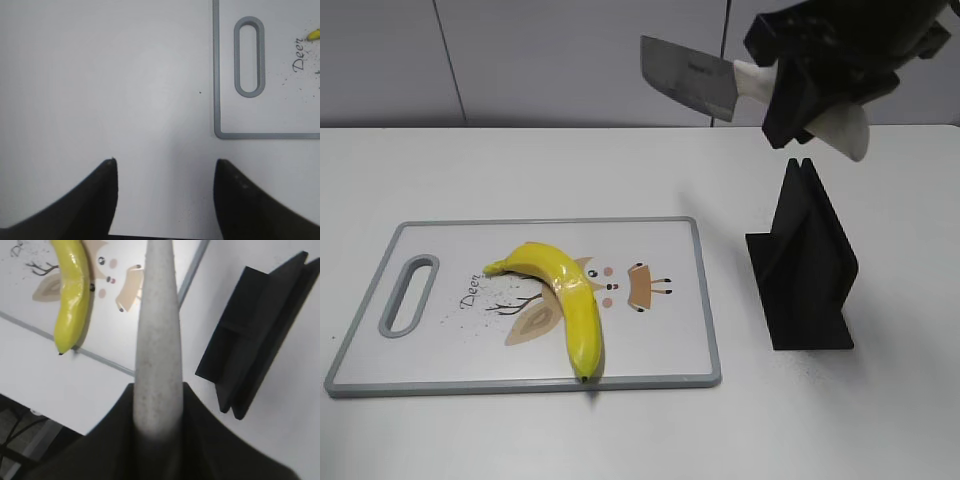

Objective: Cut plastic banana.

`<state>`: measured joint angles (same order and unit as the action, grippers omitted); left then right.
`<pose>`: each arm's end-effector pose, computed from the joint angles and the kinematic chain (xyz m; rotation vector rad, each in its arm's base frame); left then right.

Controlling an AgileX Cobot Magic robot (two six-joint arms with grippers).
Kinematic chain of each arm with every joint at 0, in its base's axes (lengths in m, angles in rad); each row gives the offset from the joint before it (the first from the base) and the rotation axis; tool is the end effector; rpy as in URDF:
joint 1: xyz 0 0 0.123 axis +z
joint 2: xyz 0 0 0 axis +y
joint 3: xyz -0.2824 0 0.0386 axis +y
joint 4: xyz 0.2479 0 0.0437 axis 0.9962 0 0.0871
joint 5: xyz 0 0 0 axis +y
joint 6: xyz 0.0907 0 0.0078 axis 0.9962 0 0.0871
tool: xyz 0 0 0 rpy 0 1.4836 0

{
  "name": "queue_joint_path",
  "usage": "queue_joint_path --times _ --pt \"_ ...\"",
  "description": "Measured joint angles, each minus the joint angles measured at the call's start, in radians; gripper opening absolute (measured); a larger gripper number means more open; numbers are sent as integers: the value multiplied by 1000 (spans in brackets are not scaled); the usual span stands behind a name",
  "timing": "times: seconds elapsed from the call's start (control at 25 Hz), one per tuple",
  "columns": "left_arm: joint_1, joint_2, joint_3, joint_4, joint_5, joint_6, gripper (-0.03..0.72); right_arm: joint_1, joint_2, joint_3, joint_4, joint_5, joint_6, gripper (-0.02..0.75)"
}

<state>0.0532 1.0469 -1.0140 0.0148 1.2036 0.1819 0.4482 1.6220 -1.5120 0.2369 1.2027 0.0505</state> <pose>0.1782 0.0107 0.3392 0.1783 2.7175 0.0885 0.2932 0.1631 0.3359 -0.4942 2.7888 0.4470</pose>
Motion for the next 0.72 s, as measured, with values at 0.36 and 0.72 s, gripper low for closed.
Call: queue_joint_path --times 0.36,0.72 --pt "0 -499 236 2 -221 16 577 0 -112 221 -230 -129 270 188" --pt "0 -859 439 -15 -135 17 577 -2 -175 415 -300 -291 451 188"
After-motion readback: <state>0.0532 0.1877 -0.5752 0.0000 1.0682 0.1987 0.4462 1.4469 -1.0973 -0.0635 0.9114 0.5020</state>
